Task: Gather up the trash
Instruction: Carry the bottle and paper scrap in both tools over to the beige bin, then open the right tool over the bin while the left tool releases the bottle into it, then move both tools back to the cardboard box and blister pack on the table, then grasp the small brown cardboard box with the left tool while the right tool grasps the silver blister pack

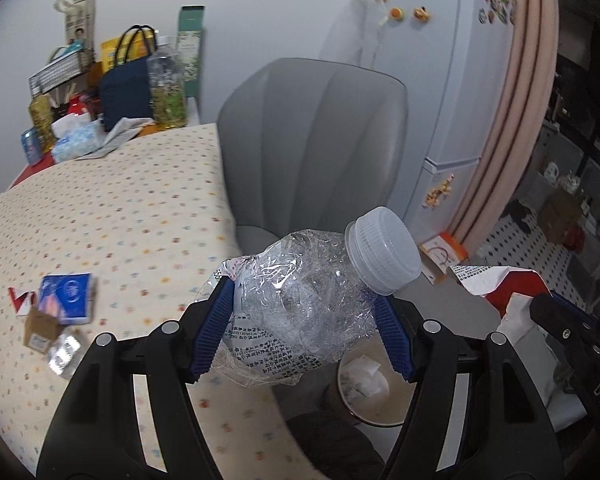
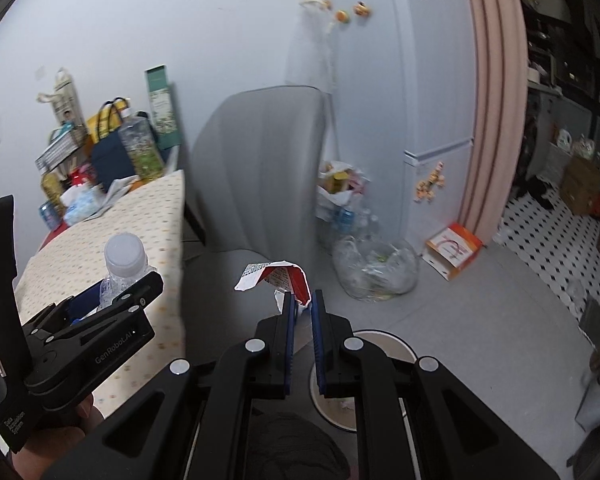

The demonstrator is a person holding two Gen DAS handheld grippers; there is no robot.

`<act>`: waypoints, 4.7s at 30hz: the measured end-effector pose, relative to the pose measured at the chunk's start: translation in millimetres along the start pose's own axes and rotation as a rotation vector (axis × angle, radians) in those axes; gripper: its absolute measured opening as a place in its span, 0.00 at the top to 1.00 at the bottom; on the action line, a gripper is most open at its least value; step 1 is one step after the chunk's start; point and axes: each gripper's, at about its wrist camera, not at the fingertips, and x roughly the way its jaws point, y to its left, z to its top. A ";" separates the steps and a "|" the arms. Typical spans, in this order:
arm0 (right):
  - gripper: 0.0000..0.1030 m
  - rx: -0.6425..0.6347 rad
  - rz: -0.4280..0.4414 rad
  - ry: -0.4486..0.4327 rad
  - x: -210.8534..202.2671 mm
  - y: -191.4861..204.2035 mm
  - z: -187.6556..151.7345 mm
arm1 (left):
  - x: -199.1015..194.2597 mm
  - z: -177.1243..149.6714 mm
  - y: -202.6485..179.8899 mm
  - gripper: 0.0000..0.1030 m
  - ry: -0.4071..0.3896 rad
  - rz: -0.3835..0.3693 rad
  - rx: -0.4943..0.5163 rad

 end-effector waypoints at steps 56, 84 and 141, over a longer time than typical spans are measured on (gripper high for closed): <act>0.11 0.240 -0.197 0.051 35.8 -140.6 -26.0 | 75.9 -9.5 -111.8 0.06 0.175 -0.152 0.142; 0.08 -0.058 0.053 0.001 8.1 73.7 -10.3 | -36.9 -13.8 122.2 0.06 -0.016 0.114 -0.190; 0.08 -0.361 0.264 0.097 32.2 256.3 -67.0 | -76.7 -70.1 289.6 0.54 -0.044 0.233 -0.440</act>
